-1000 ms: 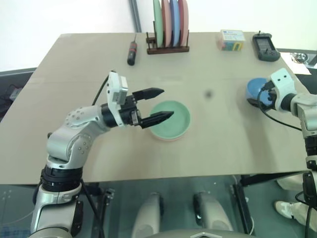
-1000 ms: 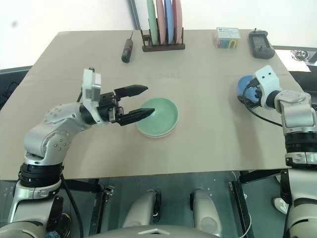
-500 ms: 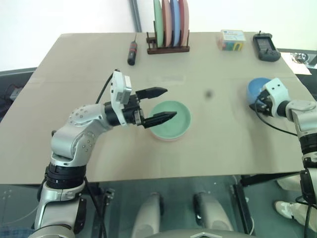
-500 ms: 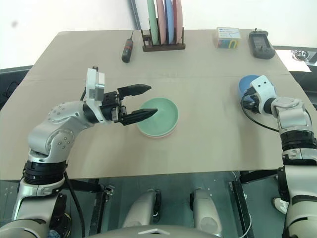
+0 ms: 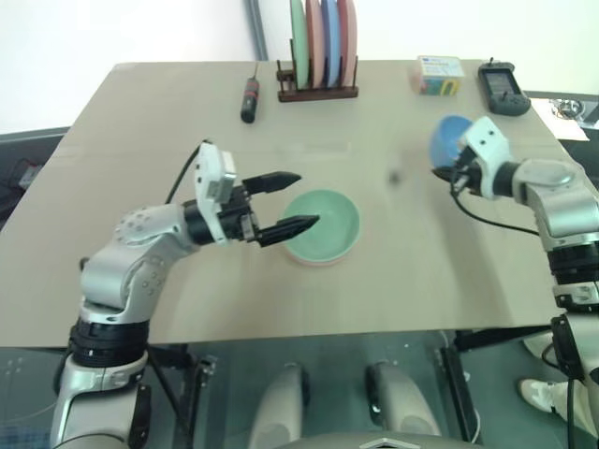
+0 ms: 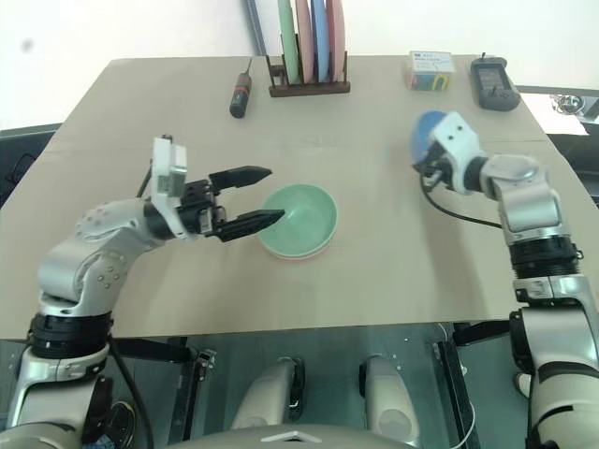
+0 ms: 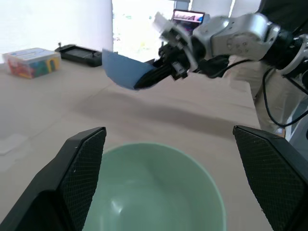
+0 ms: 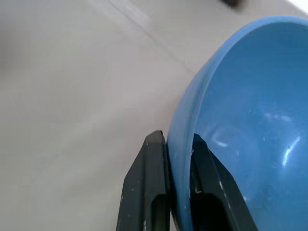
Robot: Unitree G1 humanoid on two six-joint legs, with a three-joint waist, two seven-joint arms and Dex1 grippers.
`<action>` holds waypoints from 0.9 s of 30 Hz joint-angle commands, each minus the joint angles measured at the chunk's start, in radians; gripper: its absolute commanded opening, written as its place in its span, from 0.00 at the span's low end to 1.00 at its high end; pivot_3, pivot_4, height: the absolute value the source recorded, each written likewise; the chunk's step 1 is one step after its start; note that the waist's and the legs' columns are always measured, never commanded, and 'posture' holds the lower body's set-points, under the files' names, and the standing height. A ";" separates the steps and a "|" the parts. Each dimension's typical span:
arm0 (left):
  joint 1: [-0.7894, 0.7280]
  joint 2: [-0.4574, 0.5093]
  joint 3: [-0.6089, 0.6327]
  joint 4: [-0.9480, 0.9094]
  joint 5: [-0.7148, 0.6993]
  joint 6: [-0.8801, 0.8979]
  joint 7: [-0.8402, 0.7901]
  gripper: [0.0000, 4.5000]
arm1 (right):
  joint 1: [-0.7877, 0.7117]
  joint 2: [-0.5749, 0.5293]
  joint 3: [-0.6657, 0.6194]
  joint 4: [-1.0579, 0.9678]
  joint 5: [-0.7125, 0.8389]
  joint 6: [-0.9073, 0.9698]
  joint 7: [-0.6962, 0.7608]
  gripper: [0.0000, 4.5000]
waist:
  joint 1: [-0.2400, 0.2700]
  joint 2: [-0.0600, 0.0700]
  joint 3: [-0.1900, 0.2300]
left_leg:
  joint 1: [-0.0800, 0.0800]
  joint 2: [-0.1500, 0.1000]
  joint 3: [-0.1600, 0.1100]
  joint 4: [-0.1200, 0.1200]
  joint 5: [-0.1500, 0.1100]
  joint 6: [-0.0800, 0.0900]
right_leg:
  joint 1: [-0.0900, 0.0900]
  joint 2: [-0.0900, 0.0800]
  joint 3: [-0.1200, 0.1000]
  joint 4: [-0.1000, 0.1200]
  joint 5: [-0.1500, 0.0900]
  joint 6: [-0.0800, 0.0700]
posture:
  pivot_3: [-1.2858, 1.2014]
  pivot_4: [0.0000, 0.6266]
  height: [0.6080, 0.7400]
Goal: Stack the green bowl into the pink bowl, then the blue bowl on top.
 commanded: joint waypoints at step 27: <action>0.245 0.163 0.272 -0.062 -0.035 0.003 -0.029 1.00 | -0.108 0.106 0.237 -0.525 0.231 0.197 0.146 0.84 | 0.005 0.000 0.000 | -0.001 0.000 -0.002 0.000 0.000 0.000 | 0.000 -0.001 -0.004 -0.001 0.000 0.000 | 0.52 0.24 1.00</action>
